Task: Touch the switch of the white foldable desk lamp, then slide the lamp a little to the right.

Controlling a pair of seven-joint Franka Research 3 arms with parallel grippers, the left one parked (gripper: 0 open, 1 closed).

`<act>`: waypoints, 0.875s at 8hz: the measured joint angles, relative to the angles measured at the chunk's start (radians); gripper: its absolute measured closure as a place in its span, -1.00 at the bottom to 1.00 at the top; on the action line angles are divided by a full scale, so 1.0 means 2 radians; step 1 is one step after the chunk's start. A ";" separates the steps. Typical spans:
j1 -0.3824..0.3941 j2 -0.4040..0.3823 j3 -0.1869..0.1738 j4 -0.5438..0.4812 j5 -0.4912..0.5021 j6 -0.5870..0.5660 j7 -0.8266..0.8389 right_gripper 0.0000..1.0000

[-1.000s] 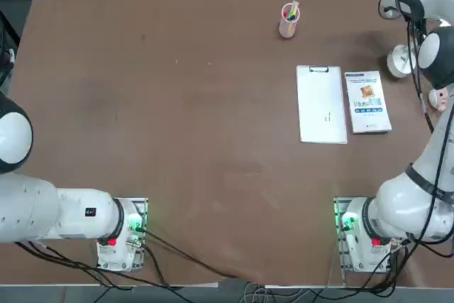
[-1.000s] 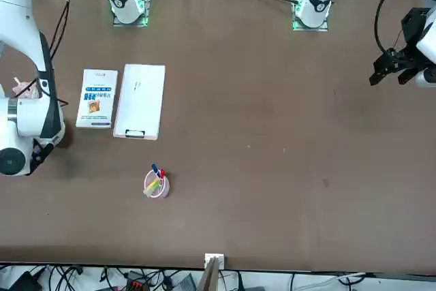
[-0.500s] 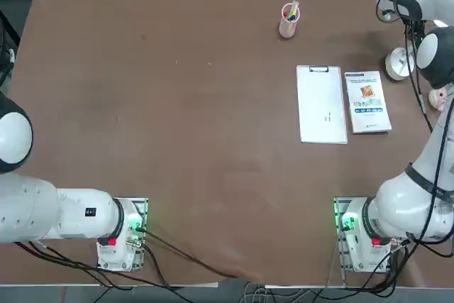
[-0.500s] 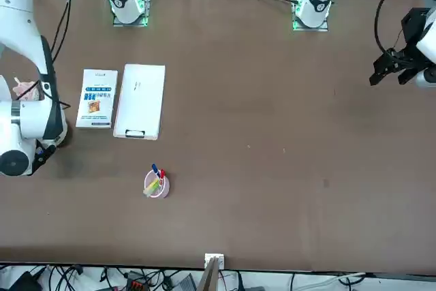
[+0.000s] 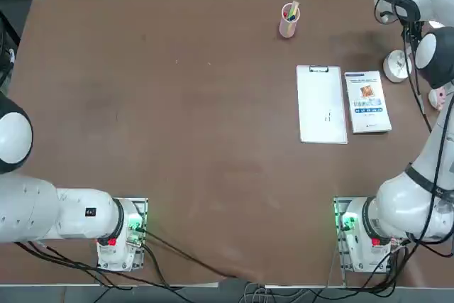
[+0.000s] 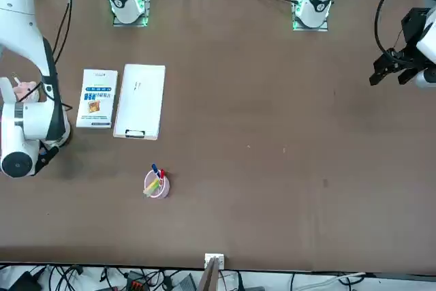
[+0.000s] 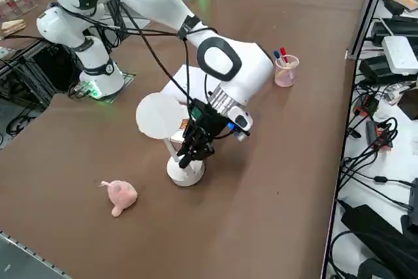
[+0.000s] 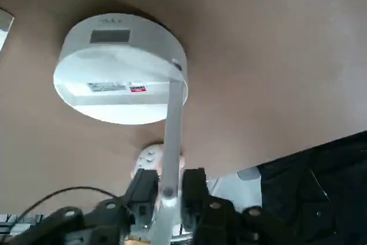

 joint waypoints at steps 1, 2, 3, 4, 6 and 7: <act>0.000 0.000 0.001 0.002 0.000 0.000 0.001 0.00; 0.001 0.001 0.003 0.005 0.000 0.000 0.001 -0.13; 0.003 0.004 0.005 0.010 0.000 0.000 0.001 -0.24; 0.007 0.006 0.006 0.018 0.000 0.001 0.001 -0.56; 0.033 0.007 0.008 0.042 0.000 0.000 0.001 -0.99; 0.054 0.006 0.009 0.060 0.000 0.000 0.001 -0.99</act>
